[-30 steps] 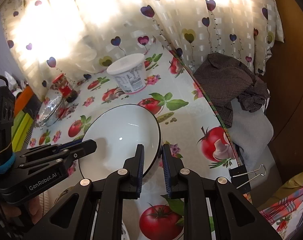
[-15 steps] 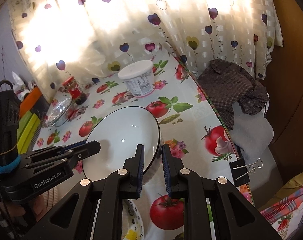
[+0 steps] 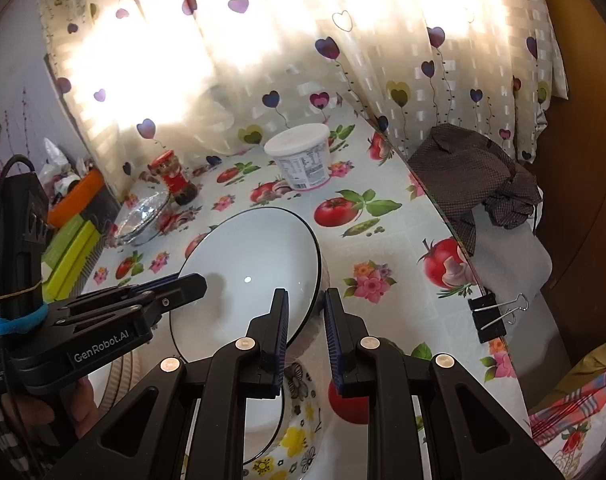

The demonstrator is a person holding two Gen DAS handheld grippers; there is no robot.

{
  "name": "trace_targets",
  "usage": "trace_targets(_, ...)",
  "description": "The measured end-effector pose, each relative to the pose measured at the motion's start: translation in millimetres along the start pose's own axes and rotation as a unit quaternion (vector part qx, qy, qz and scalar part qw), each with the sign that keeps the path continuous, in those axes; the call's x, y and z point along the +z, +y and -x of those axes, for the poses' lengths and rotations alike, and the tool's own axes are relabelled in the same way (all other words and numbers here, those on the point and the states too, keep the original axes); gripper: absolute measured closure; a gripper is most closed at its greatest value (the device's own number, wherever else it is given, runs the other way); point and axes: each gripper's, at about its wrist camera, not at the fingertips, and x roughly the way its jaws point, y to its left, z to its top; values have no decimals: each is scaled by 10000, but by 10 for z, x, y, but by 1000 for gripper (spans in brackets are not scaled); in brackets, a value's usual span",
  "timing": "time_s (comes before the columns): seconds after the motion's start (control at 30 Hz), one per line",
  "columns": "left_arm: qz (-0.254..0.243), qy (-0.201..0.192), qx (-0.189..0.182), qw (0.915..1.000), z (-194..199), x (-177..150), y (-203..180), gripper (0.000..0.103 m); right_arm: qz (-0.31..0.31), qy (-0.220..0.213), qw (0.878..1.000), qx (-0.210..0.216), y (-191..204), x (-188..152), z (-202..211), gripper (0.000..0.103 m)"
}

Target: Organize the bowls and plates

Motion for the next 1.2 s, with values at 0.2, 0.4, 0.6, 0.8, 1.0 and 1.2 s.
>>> trace_targets(0.2,6,-34,19,10000,73,-61,-34,86,-12,-68,10000,-5,47,-55,101,85)
trace_targets(0.4,53,-75,-1,10000,141,-118,-26,86,-18,-93,9999,43,96,-112,180,85)
trace_targets(0.6,50,-130,35,9999,239,-184,-6,86,44,-118,9999,112,176,-158,260,85)
trace_targets(0.8,119,-128,72,9998,313,-264,43,87,82,-91,9997,198,252,-217,277,85)
trace_targets(1.0,199,-126,98,9997,356,-372,114,86,85,-21,9996,267,303,-312,260,85)
trace_targets(1.2,286,-56,154,9995,351,-507,186,86,92,79,9994,325,347,-439,212,85)
